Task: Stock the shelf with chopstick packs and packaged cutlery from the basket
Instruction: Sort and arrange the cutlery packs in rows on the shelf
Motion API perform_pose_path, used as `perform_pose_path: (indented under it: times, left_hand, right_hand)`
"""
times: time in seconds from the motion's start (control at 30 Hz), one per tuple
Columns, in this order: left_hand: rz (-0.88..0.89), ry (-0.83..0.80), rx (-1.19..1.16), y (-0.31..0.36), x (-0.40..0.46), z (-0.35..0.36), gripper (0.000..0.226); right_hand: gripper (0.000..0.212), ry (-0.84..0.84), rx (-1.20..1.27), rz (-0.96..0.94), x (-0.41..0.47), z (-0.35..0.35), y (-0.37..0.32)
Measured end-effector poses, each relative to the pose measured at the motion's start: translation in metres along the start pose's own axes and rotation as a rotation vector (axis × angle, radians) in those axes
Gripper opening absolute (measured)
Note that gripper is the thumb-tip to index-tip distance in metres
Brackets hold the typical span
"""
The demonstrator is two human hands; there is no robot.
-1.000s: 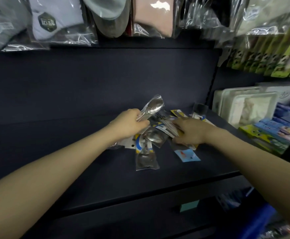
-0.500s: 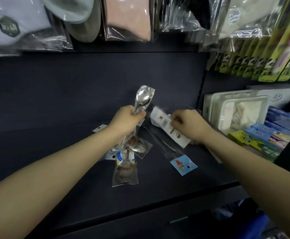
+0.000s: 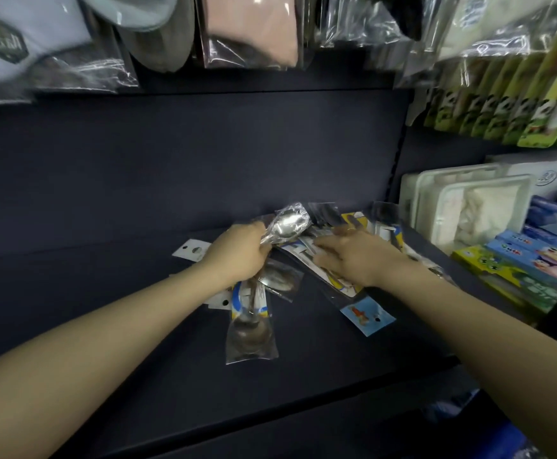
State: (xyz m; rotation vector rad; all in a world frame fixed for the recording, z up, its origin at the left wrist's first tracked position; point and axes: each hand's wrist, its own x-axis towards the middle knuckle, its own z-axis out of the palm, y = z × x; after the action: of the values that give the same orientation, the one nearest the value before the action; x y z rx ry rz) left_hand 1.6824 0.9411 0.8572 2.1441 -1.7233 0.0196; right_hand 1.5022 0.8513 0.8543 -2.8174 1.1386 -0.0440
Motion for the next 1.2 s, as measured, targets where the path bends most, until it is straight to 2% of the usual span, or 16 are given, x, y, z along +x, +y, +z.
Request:
perform_pose_path:
  times: [0.07,0.17,0.23,0.37,0.47,0.53,0.63,0.7,0.8,0.87,0.97,1.0,1.1,1.2]
  left_hand:
    - [0.029,0.003,0.053,-0.007,-0.003,0.003,0.025]
    - [0.055,-0.009,0.106,-0.014,-0.009,0.004,0.035]
    - [0.059,-0.011,0.077,-0.02,-0.011,0.003,0.037]
    - [-0.027,0.055,-0.181,-0.023,-0.011,-0.006,0.036]
    - [0.024,0.108,-0.297,-0.018,-0.009,-0.018,0.029]
    - [0.09,0.093,-0.295,-0.014,-0.01,-0.026,0.02]
    - [0.123,0.09,-0.282,-0.01,-0.012,-0.038,0.017]
    - [0.119,0.081,-0.307,-0.01,-0.012,-0.047,0.02]
    - [0.126,0.022,-0.511,-0.011,-0.011,-0.058,0.028]
    - [0.127,-0.011,-0.67,-0.009,-0.013,-0.058,0.03]
    - [0.098,-0.075,-1.001,-0.005,-0.026,-0.052,0.021]
    - [0.105,-0.075,-1.048,-0.007,-0.03,-0.049,0.018]
    - [0.194,-0.019,-0.936,-0.018,-0.04,-0.05,0.016]
    - [0.203,0.081,-0.824,-0.033,-0.041,-0.049,0.039]
  right_hand:
    - [0.06,-0.064,-0.05,0.102,-0.005,-0.001,-0.004]
    - [0.069,0.099,-0.168,0.107,-0.029,-0.006,-0.023]
    - [0.059,0.15,-0.232,0.064,-0.052,-0.01,-0.039]
    - [0.03,0.069,-0.239,0.13,-0.076,-0.012,-0.055]
    - [0.032,0.019,-0.358,0.16,-0.07,-0.008,-0.054]
    - [0.029,0.045,-0.343,0.189,-0.063,-0.006,-0.047]
    - [0.013,0.205,-0.014,0.187,-0.058,-0.014,-0.036]
    - [0.016,0.296,0.299,0.115,-0.056,-0.03,-0.038]
    - [0.021,0.366,0.957,-0.023,-0.052,-0.059,-0.059]
    - [0.025,0.337,1.33,-0.026,-0.042,-0.069,-0.074]
    - [0.022,0.321,1.525,0.085,-0.022,-0.065,-0.096]
    - [0.02,0.319,1.578,0.082,-0.016,-0.062,-0.102]
    - [0.019,0.241,1.743,-0.026,-0.005,-0.054,-0.114]
    - [0.022,0.09,1.857,-0.197,-0.003,-0.052,-0.127]
